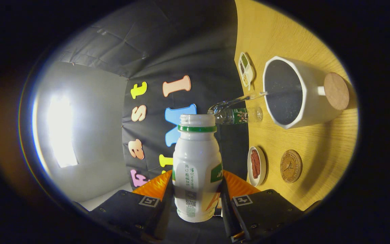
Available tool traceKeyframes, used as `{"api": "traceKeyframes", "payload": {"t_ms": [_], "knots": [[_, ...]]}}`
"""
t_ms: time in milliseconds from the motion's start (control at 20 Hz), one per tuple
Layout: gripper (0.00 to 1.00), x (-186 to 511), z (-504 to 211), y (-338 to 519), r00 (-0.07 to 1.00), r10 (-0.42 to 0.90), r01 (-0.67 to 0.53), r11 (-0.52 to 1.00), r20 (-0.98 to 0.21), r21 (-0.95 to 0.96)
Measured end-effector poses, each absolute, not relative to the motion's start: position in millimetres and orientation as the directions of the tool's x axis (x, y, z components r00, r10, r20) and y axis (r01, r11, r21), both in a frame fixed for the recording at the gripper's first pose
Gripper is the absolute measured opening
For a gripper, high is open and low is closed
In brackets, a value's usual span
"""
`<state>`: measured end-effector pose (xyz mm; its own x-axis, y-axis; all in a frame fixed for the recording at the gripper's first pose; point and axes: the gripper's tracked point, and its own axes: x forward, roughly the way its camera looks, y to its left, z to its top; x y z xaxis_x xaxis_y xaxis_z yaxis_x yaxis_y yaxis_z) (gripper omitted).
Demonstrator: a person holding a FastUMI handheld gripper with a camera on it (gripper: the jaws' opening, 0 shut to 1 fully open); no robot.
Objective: Take the bottle from table, then pour the juice into the cup, finally place the bottle on the coaster
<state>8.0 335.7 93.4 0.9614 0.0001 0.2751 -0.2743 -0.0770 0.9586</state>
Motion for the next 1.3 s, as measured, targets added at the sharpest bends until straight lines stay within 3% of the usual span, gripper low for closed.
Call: {"api": "traceKeyframes", "payload": {"t_ms": [1300], "knots": [[0.64,4.5,102.1,339.5,0.956,-0.008,-0.29,-0.156,0.292,0.944]]}}
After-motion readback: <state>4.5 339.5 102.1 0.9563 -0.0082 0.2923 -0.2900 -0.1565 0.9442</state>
